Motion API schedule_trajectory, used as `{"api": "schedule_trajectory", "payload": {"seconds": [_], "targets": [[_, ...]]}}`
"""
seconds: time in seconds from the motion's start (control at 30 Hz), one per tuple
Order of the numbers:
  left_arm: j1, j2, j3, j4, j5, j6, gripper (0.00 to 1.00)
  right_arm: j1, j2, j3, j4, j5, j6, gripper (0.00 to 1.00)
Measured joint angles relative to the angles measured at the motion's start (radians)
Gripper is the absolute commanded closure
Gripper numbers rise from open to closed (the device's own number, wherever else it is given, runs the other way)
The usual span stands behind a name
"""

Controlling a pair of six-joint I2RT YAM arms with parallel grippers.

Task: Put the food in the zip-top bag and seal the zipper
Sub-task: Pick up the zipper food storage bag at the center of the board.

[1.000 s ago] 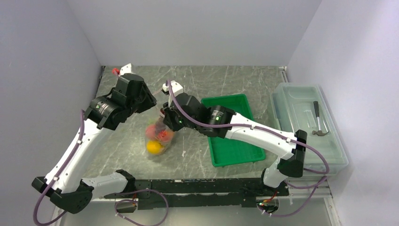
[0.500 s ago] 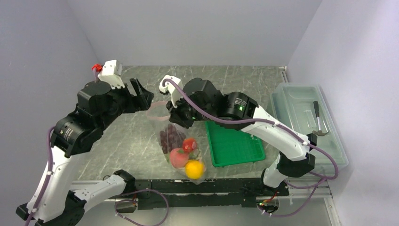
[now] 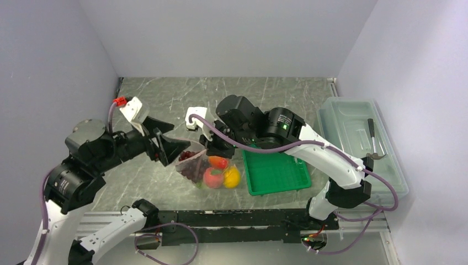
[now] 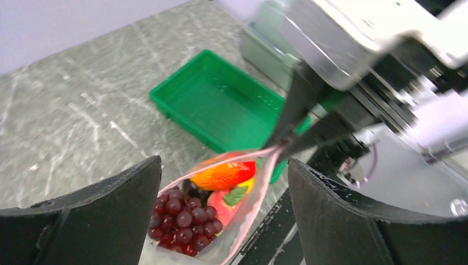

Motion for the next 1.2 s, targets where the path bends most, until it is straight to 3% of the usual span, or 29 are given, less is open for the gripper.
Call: {"api": "schedule_trajectory", "payload": {"seconds": [0.33,0.73,1.2], "targets": [[0.000,-0.050,-0.127,0.076,0.312,0.119,0.02,0.000,-0.014,0.006,-0.046,-0.106,-0.068,1.00],[0.000,0.000,-0.227,0.204,0.588,0.148,0.01,0.000,-0.047,0.013,-0.071,-0.202,-0.083,1.00],[0.000,0.029,-0.257,0.188,0.681,0.177,0.09,-0.006,-0.003,0.131,-0.121,-0.172,-0.059,1.00]]}}
